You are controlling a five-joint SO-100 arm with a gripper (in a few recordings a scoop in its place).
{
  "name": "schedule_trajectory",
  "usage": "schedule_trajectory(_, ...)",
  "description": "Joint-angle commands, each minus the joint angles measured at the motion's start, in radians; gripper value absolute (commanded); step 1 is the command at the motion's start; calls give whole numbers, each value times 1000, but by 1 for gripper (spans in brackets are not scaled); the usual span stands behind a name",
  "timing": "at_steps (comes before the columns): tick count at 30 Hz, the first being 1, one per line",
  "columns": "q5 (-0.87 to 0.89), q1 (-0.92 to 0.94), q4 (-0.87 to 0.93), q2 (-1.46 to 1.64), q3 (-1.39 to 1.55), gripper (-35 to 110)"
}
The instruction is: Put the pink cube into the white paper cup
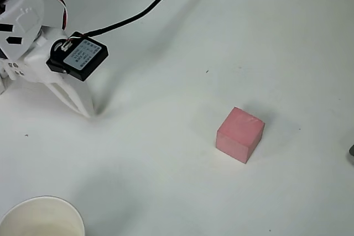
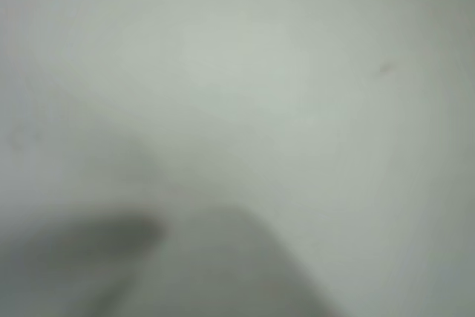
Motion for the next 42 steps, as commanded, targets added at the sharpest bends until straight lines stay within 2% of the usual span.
schedule_trajectory(1, -91, 83, -12, -51, 0, 11)
schedule_trajectory(38, -31, 54, 18, 20, 0, 11)
schedule_trajectory(39, -31, 43, 17, 20, 0, 17)
schedule_trajectory(42, -37, -15, 17, 20, -3, 18)
